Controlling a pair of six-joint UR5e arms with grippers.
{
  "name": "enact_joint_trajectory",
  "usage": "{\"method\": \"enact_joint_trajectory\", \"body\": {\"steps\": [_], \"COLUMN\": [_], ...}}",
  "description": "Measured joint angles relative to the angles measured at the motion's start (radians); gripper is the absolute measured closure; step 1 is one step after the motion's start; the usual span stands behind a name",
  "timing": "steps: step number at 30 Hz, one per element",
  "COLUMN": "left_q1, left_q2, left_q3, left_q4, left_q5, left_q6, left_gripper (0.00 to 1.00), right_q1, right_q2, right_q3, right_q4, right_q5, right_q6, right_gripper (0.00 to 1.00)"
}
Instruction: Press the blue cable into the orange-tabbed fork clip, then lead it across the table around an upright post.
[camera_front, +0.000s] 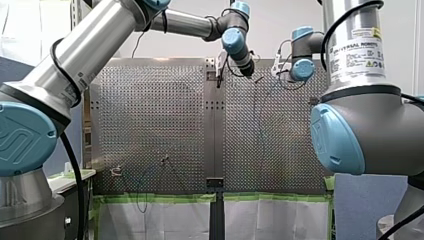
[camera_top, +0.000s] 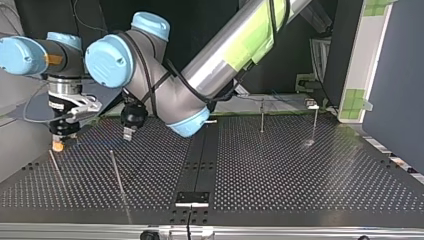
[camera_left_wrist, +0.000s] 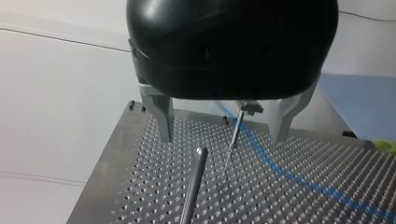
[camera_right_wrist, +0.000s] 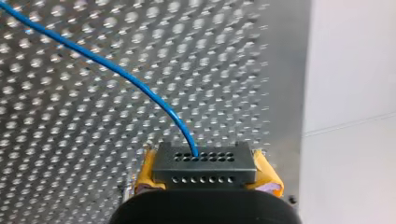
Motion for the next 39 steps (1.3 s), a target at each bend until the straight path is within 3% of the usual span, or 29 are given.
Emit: {"method": "enact_joint_trajectory", "body": {"steps": [8, 16, 27, 39], "left_q1": [-0.029, 0.007, 0.099, 0.072], "left_q2": [-0.001, -0.002, 0.028, 0.035], "left_q3": [0.0, -0.018, -0.079, -0.081], "left_q4": [-0.001, 0.004, 0.085, 0.095], "left_q5": [-0.031, -0.033, 0.057, 0.16], "left_q6": [-0.072, -0.146, -0.249, -0.343], "left_gripper": [0.0, 0.0, 0.0, 0.0], "right_q1": [-0.003, -0.008, -0.003, 0.025], "right_q2": [-0.076, -0.144, -0.144, -0.187], "right_q3": [0.0, 0.0, 0.03, 0.035], "right_q4": [0.0, 0.001, 0.021, 0.03], "right_q5": [-0.012, -0.022, -0.023, -0.033], "right_q6": [0.003, 0.009, 0.0, -0.007], "right_gripper": [1.0, 1.0, 1.0, 1.0]}}
